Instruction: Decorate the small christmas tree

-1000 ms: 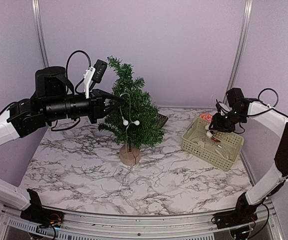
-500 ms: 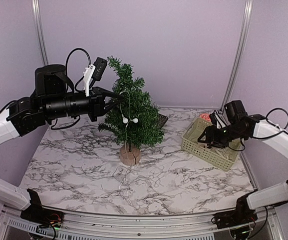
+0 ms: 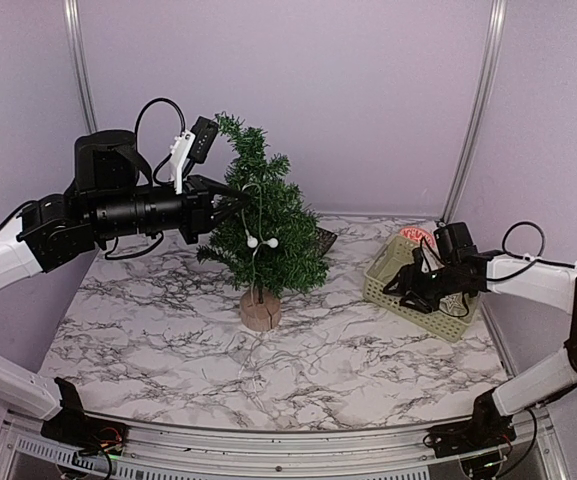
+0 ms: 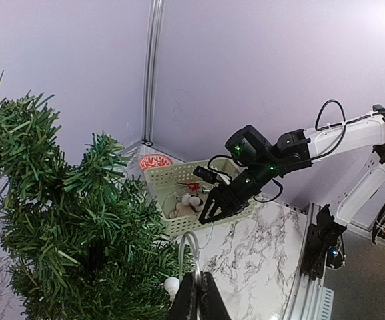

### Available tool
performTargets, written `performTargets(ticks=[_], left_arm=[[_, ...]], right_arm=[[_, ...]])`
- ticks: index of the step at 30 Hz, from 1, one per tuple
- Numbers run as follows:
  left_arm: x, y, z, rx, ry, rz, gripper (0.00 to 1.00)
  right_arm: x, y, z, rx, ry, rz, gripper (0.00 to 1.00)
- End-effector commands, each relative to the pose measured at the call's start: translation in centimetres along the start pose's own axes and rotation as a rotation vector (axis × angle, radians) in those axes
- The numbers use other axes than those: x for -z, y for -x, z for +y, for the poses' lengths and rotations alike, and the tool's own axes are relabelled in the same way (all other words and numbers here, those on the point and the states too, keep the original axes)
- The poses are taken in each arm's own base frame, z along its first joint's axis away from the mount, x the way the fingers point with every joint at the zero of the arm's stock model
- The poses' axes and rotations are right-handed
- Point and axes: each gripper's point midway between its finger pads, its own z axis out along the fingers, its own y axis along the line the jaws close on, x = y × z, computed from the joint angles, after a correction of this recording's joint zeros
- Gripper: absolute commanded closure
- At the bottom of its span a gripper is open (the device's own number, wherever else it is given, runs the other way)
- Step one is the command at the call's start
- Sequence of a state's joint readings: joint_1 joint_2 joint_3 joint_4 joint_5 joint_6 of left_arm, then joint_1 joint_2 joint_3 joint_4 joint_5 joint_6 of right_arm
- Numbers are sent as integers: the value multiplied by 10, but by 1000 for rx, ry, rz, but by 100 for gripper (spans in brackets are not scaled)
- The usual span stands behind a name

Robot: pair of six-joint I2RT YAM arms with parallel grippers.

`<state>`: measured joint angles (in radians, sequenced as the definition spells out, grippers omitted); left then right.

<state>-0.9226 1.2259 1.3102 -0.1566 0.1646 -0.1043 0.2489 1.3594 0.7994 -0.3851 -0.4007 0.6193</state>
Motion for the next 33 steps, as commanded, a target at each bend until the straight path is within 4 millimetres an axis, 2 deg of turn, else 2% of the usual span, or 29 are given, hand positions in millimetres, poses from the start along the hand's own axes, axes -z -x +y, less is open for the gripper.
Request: performTargets(ticks=[1, 5, 8, 10, 16, 22, 25, 29, 33], left_arm=[[6, 8, 4, -6, 26, -28, 100], [6, 8, 4, -8, 27, -29, 100], [7, 8, 5, -9, 34, -30, 100], [7, 8, 5, -12, 34, -32, 100], [5, 7, 3, -10, 18, -31, 100], [5, 8, 3, -13, 19, -38, 100], [6, 8, 5, -13, 24, -40, 100], [7, 8, 6, -11, 31, -45, 100], [7, 8, 7, -11, 32, -49, 100]], right_arm=[[-9, 17, 14, -11, 55, -52, 45], [-9, 22, 17, -31, 63, -60, 70], [3, 24, 24, -24, 72, -73, 89], [17, 26, 35, -9, 96, -92, 98], [85, 62, 92, 123, 199, -269, 100], [142, 90, 134, 265, 231, -411, 100], [175, 100, 160, 336, 277, -481, 100], [216, 104, 196, 433, 368, -552, 100], [254, 107, 221, 502, 418, -620, 100]])
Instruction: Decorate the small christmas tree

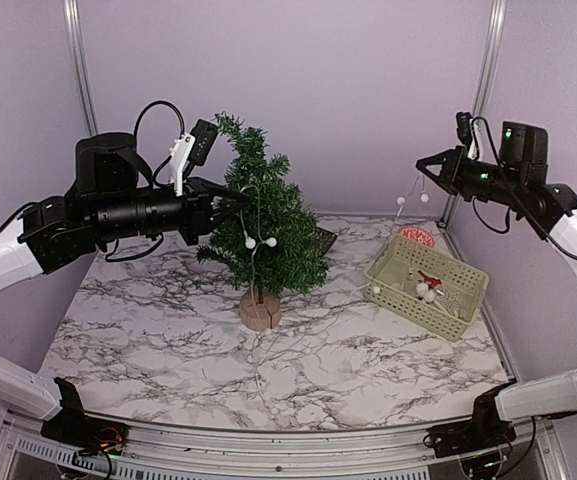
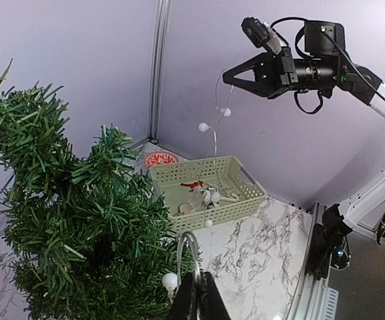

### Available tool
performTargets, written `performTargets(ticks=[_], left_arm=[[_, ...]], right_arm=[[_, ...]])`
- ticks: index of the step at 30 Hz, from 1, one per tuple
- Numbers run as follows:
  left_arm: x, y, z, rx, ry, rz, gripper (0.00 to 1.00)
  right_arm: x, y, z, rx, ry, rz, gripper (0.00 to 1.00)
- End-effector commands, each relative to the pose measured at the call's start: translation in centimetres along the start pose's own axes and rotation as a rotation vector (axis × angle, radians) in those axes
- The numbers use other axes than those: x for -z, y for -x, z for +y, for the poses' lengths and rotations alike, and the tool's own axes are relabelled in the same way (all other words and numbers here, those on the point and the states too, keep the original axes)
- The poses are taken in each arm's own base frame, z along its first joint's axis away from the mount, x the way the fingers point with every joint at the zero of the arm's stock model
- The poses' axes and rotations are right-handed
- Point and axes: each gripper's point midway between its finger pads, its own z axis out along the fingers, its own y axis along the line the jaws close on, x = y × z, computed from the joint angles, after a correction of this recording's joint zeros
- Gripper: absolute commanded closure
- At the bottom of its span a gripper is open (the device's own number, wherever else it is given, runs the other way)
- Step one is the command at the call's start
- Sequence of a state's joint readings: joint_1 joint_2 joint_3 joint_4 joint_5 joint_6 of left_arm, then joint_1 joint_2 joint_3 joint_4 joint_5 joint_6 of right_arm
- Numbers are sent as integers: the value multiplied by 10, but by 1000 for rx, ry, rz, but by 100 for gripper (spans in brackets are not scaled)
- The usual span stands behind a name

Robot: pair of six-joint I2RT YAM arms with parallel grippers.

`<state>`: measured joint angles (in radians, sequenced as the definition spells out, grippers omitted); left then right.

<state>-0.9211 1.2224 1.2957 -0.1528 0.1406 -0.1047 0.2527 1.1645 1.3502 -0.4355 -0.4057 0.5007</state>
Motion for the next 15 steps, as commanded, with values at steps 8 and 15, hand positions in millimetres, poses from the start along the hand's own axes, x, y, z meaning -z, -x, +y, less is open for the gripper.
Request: performTargets(ticks=[8, 15], left_arm=[[10, 17, 2, -11, 8, -70, 100], [14, 23, 5, -18, 19, -87, 100]], right_arm=[[56, 63, 83, 194, 189, -151, 100], [72, 43, 102, 206, 287, -89, 100]])
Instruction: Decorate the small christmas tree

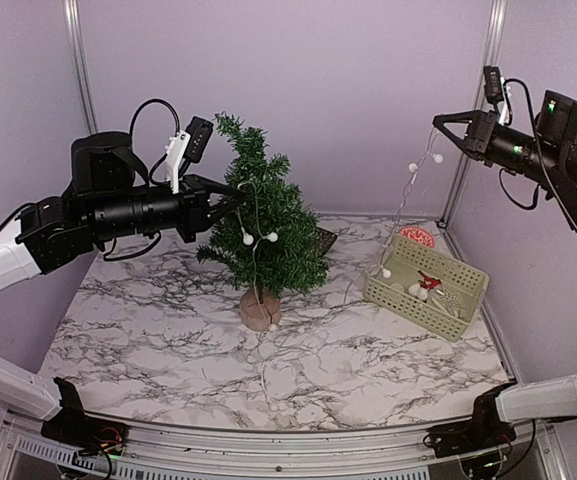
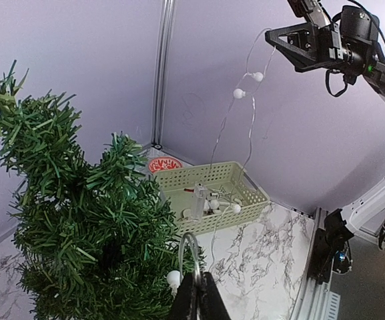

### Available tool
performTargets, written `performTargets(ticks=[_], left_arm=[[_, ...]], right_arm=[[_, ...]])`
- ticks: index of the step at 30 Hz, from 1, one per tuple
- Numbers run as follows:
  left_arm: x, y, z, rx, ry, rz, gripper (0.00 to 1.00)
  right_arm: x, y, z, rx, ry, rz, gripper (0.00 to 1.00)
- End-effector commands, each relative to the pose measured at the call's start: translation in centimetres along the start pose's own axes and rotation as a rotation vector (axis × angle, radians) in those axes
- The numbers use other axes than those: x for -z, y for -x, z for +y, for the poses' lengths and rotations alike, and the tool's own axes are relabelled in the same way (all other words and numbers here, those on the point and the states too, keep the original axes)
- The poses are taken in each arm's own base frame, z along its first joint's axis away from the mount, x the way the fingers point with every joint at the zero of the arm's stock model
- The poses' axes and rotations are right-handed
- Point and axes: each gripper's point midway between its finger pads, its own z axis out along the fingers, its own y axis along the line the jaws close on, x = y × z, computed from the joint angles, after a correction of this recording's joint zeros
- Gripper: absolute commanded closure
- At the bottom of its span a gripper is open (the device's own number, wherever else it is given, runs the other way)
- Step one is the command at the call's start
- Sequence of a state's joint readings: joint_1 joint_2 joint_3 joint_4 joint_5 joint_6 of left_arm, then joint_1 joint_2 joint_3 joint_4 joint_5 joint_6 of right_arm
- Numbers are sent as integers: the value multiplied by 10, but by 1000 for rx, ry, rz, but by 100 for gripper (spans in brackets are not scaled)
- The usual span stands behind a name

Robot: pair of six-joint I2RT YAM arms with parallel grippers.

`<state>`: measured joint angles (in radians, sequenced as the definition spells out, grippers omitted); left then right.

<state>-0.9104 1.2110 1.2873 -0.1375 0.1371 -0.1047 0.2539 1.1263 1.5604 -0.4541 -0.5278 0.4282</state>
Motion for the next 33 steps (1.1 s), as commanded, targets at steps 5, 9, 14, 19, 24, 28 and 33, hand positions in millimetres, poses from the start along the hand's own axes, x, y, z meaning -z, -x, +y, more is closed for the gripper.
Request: performTargets(ticks=[5, 9, 14, 19, 24, 28, 33], left_arm=[[16, 26, -3, -16, -12, -86, 100], [21, 33, -11, -31, -47, -103, 100], [24, 42, -22, -49, -103, -117, 100], [24, 48, -30, -53, -150, -121, 100], [19, 47, -44, -44, -234, -95, 100], [19, 53, -53, -37, -281, -96, 100], [19, 61, -63, -26, -340, -96, 100]], right_arm=[[23, -32, 34, -13, 144, 90, 100], [23, -58, 28, -53, 152, 153, 100], [14, -129, 0, -135, 129, 278, 100], [4, -202, -15, -185, 99, 388, 100], [-8, -241, -27, -146, 62, 509, 74], [-7, -233, -25, -67, 72, 515, 38], [-12, -212, 14, 32, 244, 430, 16]])
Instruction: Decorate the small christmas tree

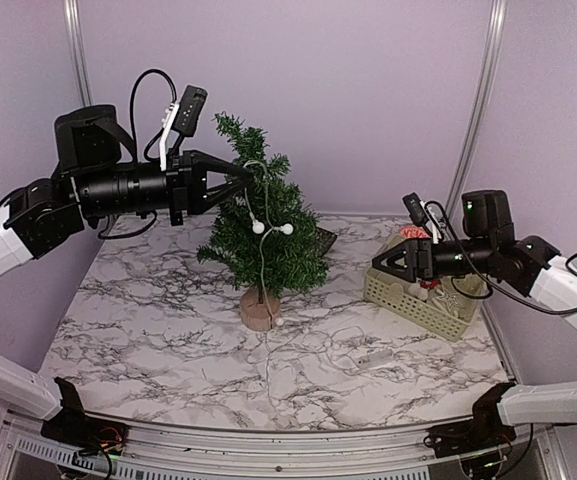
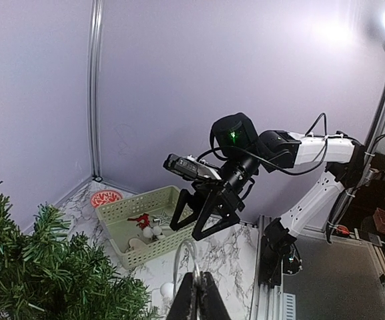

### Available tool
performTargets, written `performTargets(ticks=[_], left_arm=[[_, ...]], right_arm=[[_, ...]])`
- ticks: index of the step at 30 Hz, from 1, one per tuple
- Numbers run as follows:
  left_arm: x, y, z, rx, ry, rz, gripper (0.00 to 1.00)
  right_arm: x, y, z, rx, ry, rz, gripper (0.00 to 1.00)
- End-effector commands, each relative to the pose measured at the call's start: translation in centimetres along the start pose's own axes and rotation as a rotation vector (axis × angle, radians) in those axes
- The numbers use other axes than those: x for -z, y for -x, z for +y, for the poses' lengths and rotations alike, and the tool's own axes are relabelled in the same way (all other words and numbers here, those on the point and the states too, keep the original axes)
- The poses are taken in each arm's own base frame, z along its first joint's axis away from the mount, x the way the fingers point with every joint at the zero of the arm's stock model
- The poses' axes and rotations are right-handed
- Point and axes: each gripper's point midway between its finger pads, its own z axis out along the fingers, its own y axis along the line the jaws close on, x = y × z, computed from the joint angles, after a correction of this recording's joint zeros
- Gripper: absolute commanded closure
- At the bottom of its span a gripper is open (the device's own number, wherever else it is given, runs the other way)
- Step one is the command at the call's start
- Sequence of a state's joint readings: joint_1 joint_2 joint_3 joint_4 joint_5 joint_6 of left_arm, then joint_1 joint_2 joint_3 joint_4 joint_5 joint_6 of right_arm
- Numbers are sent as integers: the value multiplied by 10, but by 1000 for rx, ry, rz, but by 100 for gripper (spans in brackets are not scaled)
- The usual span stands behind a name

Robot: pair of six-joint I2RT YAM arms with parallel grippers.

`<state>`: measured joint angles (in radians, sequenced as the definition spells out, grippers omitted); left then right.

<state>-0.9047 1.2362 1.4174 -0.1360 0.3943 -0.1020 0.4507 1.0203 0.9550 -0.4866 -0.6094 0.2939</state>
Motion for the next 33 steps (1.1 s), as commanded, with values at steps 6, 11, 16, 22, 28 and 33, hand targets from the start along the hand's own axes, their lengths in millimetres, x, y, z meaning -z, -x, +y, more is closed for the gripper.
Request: performTargets(ticks=[6, 11, 16, 22, 28, 33], left_arm=[[-3, 33, -20, 2, -99, -53, 100], [-5, 44, -24, 3, -111, -73, 100], [-4, 49, -25, 9, -112, -89, 100], [-3, 53, -19, 5, -66, -108, 100], [-2, 57, -15, 3, -47, -132, 100], [4, 58, 3, 10, 42, -144, 100]], right_arm=[[-20, 31, 96, 351, 255, -136, 20], [-53, 30, 130, 472, 321, -169, 25], [-75, 48, 161, 540, 395, -253, 30], [-98, 54, 183, 563, 464, -267, 37], [-107, 50, 182, 549, 476, -273, 62], [-95, 56, 184, 542, 456, -290, 100]])
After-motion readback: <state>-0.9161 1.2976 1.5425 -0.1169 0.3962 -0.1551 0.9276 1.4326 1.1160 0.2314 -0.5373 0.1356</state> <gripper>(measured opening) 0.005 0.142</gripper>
